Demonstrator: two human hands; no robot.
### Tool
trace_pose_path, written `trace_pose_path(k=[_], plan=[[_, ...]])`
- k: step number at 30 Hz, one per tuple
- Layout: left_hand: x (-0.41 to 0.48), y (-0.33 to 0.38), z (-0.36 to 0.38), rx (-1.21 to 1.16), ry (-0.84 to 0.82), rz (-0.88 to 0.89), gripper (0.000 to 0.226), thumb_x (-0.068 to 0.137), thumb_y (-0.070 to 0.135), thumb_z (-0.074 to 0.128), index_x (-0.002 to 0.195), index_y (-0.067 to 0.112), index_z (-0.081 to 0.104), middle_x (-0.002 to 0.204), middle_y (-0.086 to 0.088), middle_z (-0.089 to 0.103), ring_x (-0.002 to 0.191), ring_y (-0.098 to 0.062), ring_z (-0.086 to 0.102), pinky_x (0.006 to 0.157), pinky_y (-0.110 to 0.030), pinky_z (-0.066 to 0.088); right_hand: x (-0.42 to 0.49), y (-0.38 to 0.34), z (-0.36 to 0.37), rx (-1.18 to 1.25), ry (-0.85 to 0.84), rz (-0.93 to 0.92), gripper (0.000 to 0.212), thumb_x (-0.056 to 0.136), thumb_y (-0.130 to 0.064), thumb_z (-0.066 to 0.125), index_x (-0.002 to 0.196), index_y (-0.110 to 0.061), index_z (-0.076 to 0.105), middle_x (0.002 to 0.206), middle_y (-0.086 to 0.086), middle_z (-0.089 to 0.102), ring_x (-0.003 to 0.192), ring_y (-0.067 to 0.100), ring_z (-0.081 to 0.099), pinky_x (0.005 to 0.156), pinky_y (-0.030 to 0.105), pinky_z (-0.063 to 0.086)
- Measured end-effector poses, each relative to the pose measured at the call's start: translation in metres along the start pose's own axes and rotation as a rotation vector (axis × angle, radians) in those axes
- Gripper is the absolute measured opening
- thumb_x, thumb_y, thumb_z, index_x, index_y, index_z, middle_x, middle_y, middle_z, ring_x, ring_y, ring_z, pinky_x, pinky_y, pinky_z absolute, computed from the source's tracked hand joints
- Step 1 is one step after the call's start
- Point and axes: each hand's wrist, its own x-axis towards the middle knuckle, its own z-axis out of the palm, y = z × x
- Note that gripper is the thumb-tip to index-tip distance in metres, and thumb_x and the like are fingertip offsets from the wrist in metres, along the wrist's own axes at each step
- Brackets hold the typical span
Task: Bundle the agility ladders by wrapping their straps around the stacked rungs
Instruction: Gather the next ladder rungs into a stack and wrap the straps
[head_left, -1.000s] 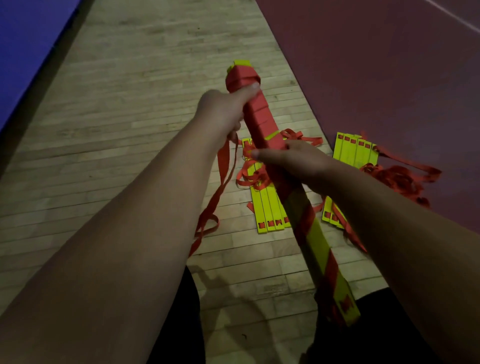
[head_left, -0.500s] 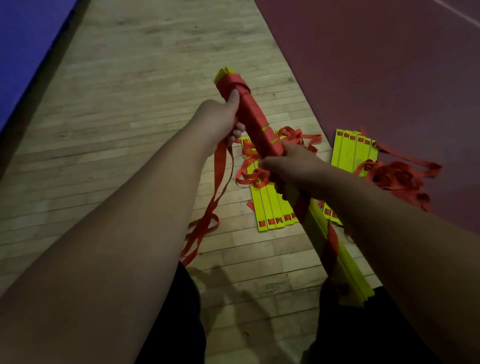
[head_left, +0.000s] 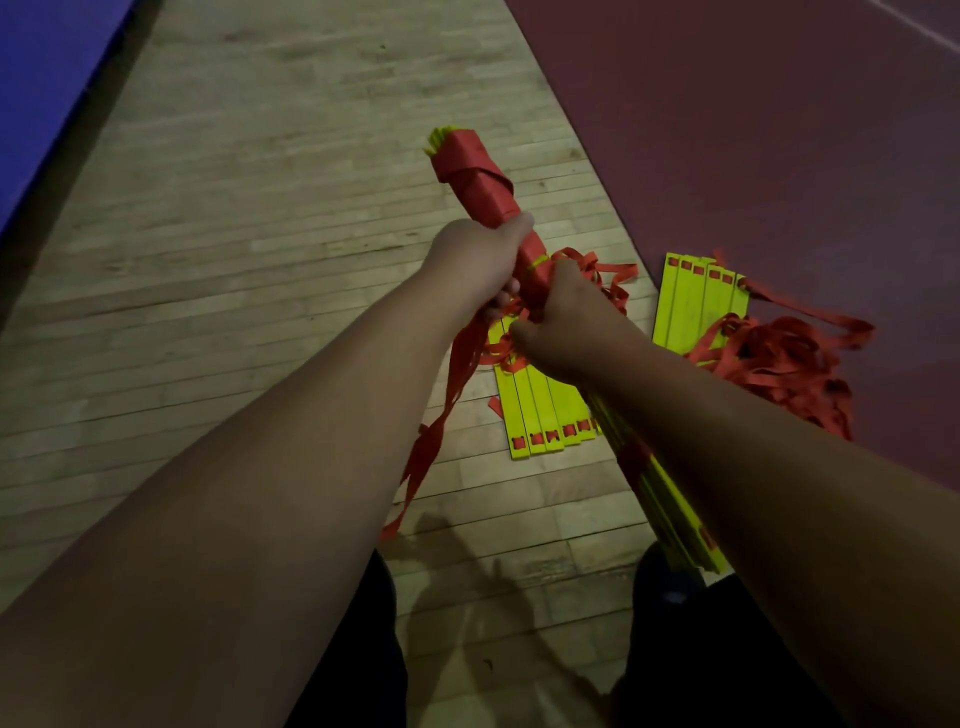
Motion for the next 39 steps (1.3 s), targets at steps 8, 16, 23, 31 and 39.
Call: trace_pose_path(k=[8, 16, 23, 31, 39], plan=[[0.011, 0.008, -0.042, -0.317, -0.185, 0.082, 0.052, 0.096, 0.069, 0.065, 0.092, 0.017, 0.064, 0.059, 0.002, 0.049, 0.048, -0.015, 0.042, 0.051, -0.026, 0.04, 0.005, -0.003, -0.052, 0.887, -0.459, 0.157, 0.05, 0.1, -0.049, 0.059, 0.129, -0.008, 0.064, 0.1, 0.014, 0.076, 0.078, 0.029, 0.07, 0.073, 0.039, 0.054], [0.007, 0.016, -0.05, -0.267, -0.186, 0.175, 0.056, 0.103, 0.069, 0.056, 0.093, 0.016, 0.067, 0.066, 0.002, 0.061, 0.054, -0.012, 0.054, 0.052, -0.026, 0.047, 0.0, 0.002, -0.049, 0.856, -0.603, 0.103, 0.034, 0.102, -0.051, 0.064, 0.111, -0.02, 0.076, 0.073, 0.007, 0.054, 0.056, 0.022, 0.049, 0.061, 0.033, 0.041], [0.003, 0.012, -0.037, -0.1, -0.166, 0.07, 0.062, 0.116, 0.055, 0.037, 0.104, 0.004, 0.07, 0.077, -0.01, 0.077, 0.065, -0.023, 0.071, 0.053, -0.028, 0.055, 0.004, 0.004, -0.022, 0.233, -0.105, 0.057, 0.023, 0.105, -0.038, 0.065, 0.116, -0.018, 0.059, 0.085, 0.009, 0.069, 0.061, 0.018, 0.064, 0.048, 0.028, 0.051], [0.003, 0.005, -0.023, -0.046, -0.083, -0.042, 0.076, 0.097, 0.08, 0.054, 0.098, 0.008, 0.078, 0.067, -0.003, 0.075, 0.054, -0.016, 0.068, 0.056, -0.03, 0.058, -0.001, 0.003, 0.0, -0.093, -0.02, 0.066, 0.063, 0.1, -0.056, 0.063, 0.137, -0.014, 0.036, 0.129, 0.018, 0.06, 0.109, 0.037, 0.067, 0.095, 0.054, 0.057], [0.007, 0.007, -0.042, -0.198, -0.087, 0.076, 0.06, 0.095, 0.073, 0.062, 0.097, 0.014, 0.073, 0.06, 0.002, 0.056, 0.046, -0.012, 0.044, 0.048, -0.026, 0.038, 0.001, -0.014, -0.038, 0.272, -0.155, 0.047, 0.048, 0.099, -0.066, 0.062, 0.116, -0.021, 0.063, 0.1, 0.007, 0.076, 0.087, 0.018, 0.073, 0.077, 0.035, 0.056]])
